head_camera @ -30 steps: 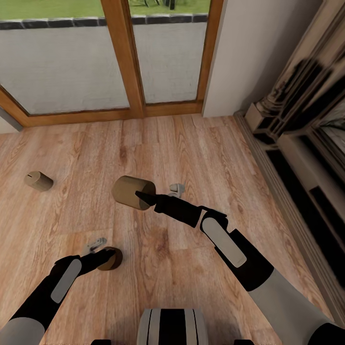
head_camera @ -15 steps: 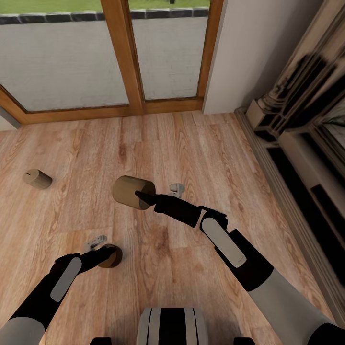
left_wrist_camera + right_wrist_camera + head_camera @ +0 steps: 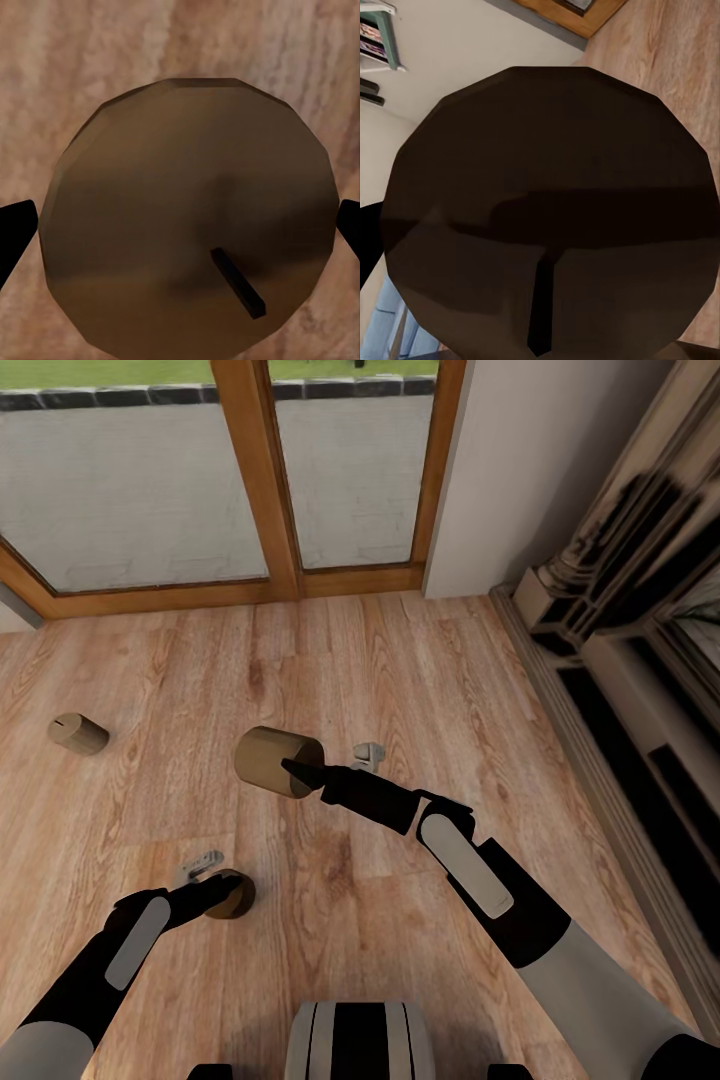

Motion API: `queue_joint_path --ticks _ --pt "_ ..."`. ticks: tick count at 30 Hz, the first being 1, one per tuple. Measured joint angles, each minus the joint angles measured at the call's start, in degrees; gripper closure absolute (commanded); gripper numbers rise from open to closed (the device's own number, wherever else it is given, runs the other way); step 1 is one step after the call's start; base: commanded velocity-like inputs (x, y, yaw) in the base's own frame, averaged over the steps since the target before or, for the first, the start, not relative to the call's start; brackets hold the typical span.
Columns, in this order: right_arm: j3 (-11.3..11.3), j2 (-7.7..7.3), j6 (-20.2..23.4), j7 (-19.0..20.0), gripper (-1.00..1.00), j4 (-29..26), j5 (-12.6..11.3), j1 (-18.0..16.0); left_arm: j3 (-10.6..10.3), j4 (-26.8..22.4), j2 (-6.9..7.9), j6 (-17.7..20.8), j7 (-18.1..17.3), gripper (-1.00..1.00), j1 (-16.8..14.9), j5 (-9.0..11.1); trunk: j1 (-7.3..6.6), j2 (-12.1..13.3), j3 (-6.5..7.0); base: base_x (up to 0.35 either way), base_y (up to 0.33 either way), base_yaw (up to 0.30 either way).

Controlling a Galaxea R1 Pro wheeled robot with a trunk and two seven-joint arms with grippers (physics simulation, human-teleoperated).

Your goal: Place each of the two pumpkins and all three candles from the living room inside a cabinet in the living room (use any cabinet), then make sure every cabinet is closed, and position the cauldron so it is next to a table in the living room.

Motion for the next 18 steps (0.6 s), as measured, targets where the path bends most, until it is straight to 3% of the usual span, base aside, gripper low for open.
queue_joint_path --ticks 10,11,18 --pt "0.0 0.0 0.0 0.0 1.0 0.0 0.0 0.0 0.1 0.0 0.0 0.0 0.0 -1.0 0.0 0.0 0.0 0.0 0.0 0.0 0.0 0.0" --pt "0.0 0.0 0.0 0.0 1.0 0.0 0.0 0.0 0.1 0.0 0.0 0.0 0.0 1.0 0.0 0.0 0.0 0.0 0.0 0.0 0.0 0.0" --pt "0.0 -0.03 0.0 0.0 1.0 0.0 0.1 0.0 0.1 0.0 0.0 0.0 0.0 1.0 0.0 -0.1 0.0 0.0 0.0 0.0 0.0 0.0"
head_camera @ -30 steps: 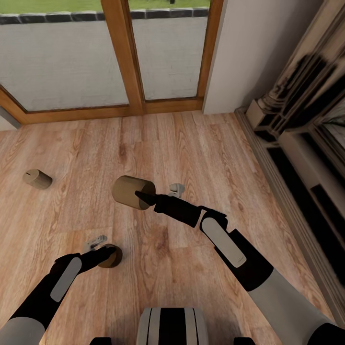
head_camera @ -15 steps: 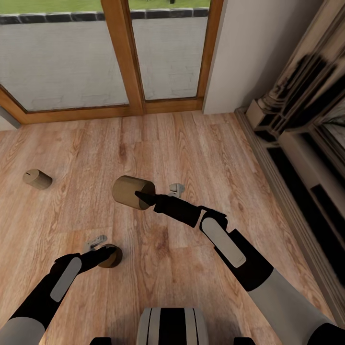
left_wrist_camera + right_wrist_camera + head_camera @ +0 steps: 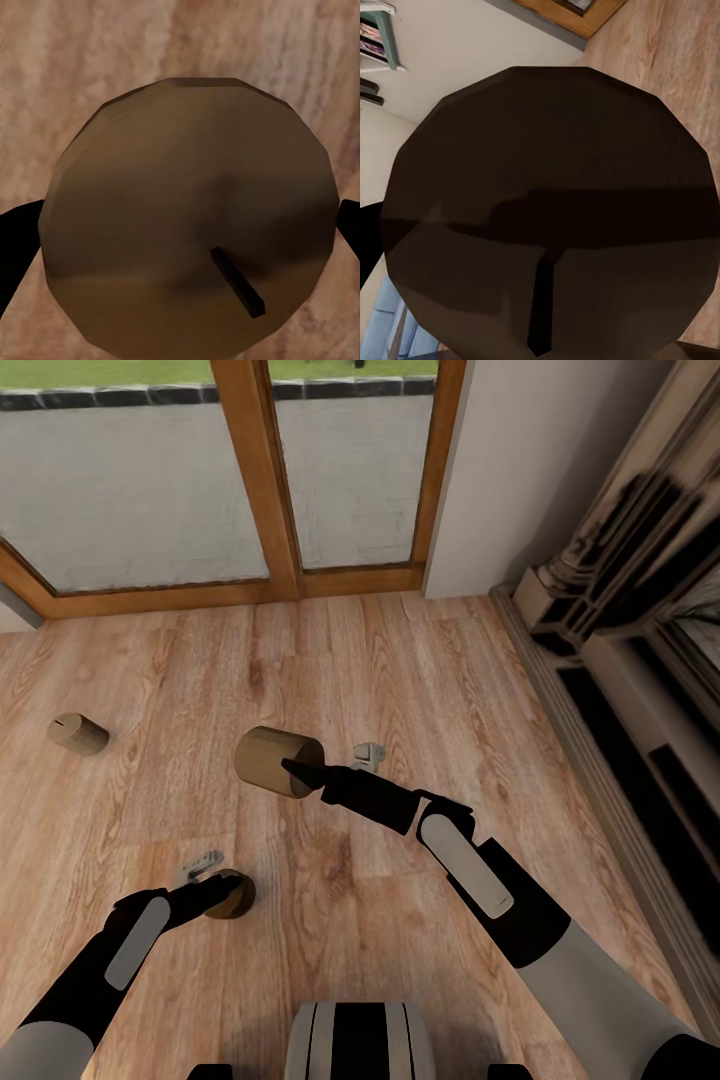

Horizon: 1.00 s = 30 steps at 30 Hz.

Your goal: Place each of the two pumpkins and all three candles from the living room inside a cabinet in the living room (use any cabinet), then make sure every cabinet is closed, and position the cauldron so it is next to a table in the living room.

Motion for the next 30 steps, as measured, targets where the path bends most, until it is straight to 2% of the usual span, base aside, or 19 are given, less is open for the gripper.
queue_joint_path --ticks 24,28,29,30 --pt "0.0 0.03 0.0 0.0 1.0 0.0 0.0 0.0 0.0 0.2 0.09 -0.1 -0.1 1.0 0.0 0.4 0.0 0.0 0.0 0.0 0.0 0.0" --pt "0.0 0.03 0.0 0.0 1.0 0.0 -0.1 0.0 -0.1 2.3 0.07 -1.7 -0.1 1.0 0.0 1.1 -0.1 0.1 0.88 0.0 0.0 0.0" --pt "0.0 0.03 0.0 0.0 1.0 0.0 -0.1 0.0 0.0 2.4 0.1 -1.7 -0.1 1.0 0.0 -0.8 -0.12 0.1 1.1 0.0 0.0 0.0" --pt "0.0 0.03 0.0 0.0 1.0 0.1 -0.1 0.0 0.0 2.4 0.12 -1.9 -0.1 1.0 0.0 -0.8 -0.15 0.1 1.32 0.0 0.0 0.0"
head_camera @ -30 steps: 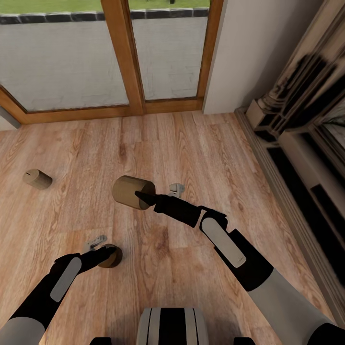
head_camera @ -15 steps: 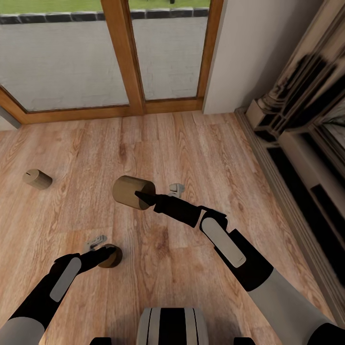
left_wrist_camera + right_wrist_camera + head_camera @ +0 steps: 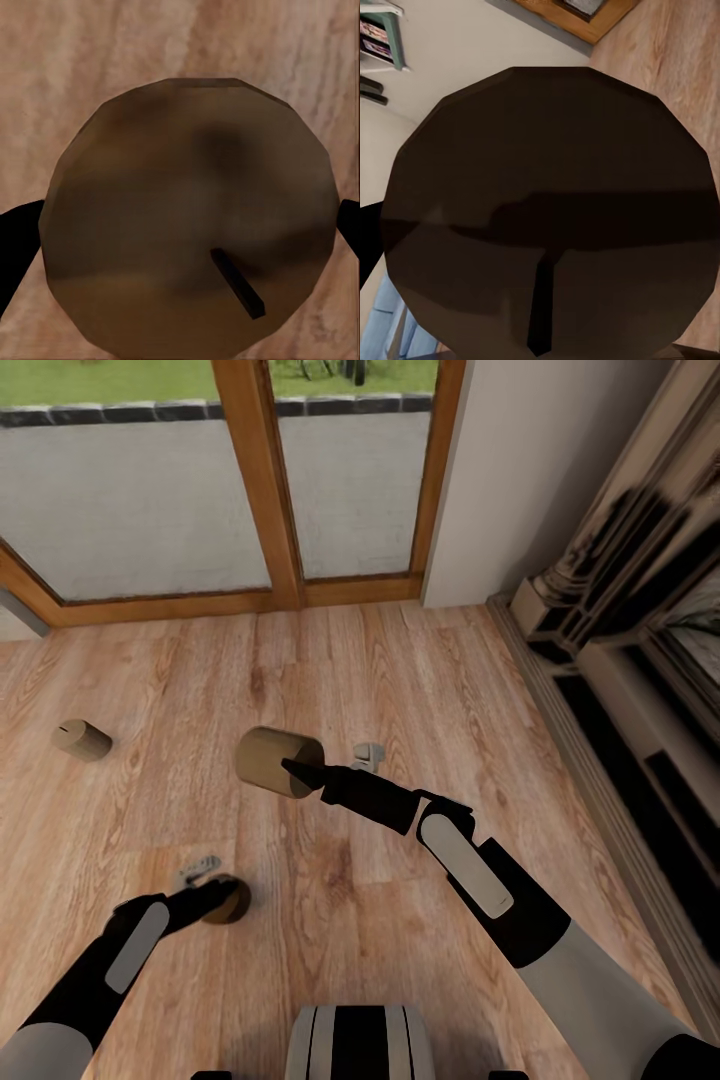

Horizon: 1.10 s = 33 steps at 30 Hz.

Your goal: Place each of the two pumpkins and all three candles from the living room inside a cabinet in the living room (use any cabinet), then make sure every cabinet is closed, and position the cauldron so it is next to a table in the living room.

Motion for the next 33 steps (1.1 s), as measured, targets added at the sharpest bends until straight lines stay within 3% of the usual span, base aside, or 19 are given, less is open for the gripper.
queue_joint_path --ticks 13,17,21,26,29,33 --pt "-0.1 -0.2 -0.2 0.0 1.0 1.4 -0.1 0.0 0.8 -0.8 0.66 0.1 0.0 1.0 0.0 0.7 -0.33 0.2 2.88 0.0 0.0 0.0" --pt "-0.1 -0.11 -0.4 -0.3 1.0 3.5 -0.1 0.0 3.2 -1.9 1.01 0.5 0.0 1.0 0.0 0.8 -0.44 0.2 3.77 0.0 0.0 0.0" --pt "-0.4 0.05 -0.7 -0.9 1.0 6.0 0.1 0.0 4.3 -2.9 1.74 1.4 0.0 1.0 0.0 0.9 -0.53 0.3 4.65 -0.072 0.01 0.0" --pt "-0.5 0.09 -3.5 -1.1 1.0 8.2 -0.1 0.0 7.3 -4.9 2.65 4.8 0.0 1.0 0.0 1.0 -0.66 0.3 5.76 -0.171 0.03 0.0" --pt "-0.4 0.08 -5.2 -2.1 1.0 8.9 0.2 0.0 11.0 -7.1 2.87 9.4 0.0 1.0 0.0 0.7 -0.75 0.4 6.43 -0.015 0.002 0.0" --pt "-0.3 0.09 -5.5 -3.7 1.0 9.2 0.0 0.0 11.7 -8.0 3.5 10.5 -0.1 1.0 0.0 1.0 -0.85 0.4 7.31 -0.001 0.0 0.0"
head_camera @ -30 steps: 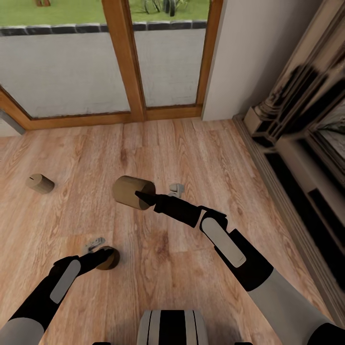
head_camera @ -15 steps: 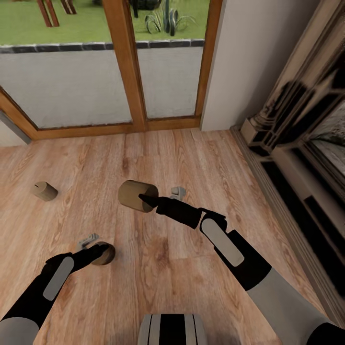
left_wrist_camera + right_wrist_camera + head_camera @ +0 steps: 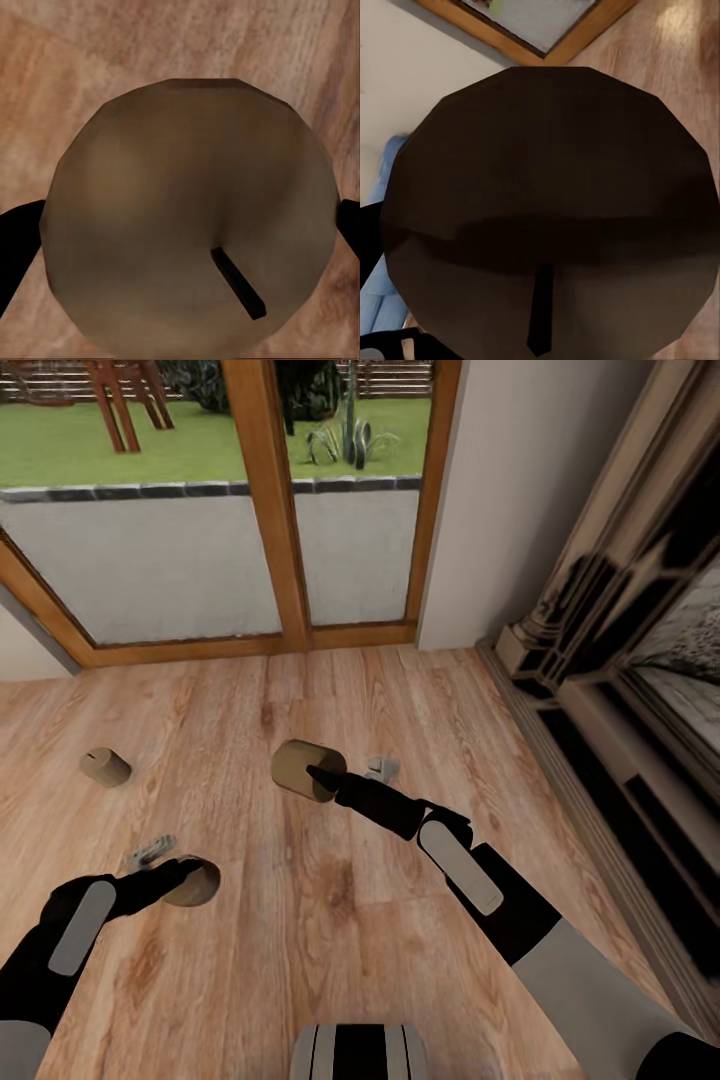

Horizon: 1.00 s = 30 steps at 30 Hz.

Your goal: Place each of the two pumpkins and all three candles from the living room inside a cabinet in the living room (use any cabinet), then make sure every cabinet is closed, and position the cauldron so it is next to a table in the living room.

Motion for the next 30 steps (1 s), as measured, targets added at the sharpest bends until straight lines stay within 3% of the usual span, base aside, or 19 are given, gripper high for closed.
queue_joint_path --ticks 4,14,30 --pt "0.1 0.0 -0.6 -0.3 1.0 0.1 0.0 0.0 0.2 -1.0 0.65 2.0 0.0 1.0 0.0 0.2 -0.09 0.1 0.89 -0.13 0.0 0.0" --pt "0.1 -0.05 -0.8 -0.4 1.0 0.1 0.0 0.0 0.2 -1.4 0.66 2.4 0.0 1.0 0.0 0.0 -0.34 0.2 3.11 -0.275 0.0 -0.012" --pt "0.2 -0.01 -2.0 -0.3 1.0 0.1 0.0 0.0 0.2 -1.4 0.89 2.4 0.0 1.0 0.0 0.1 -0.75 0.4 7.72 -0.061 0.028 -0.167"
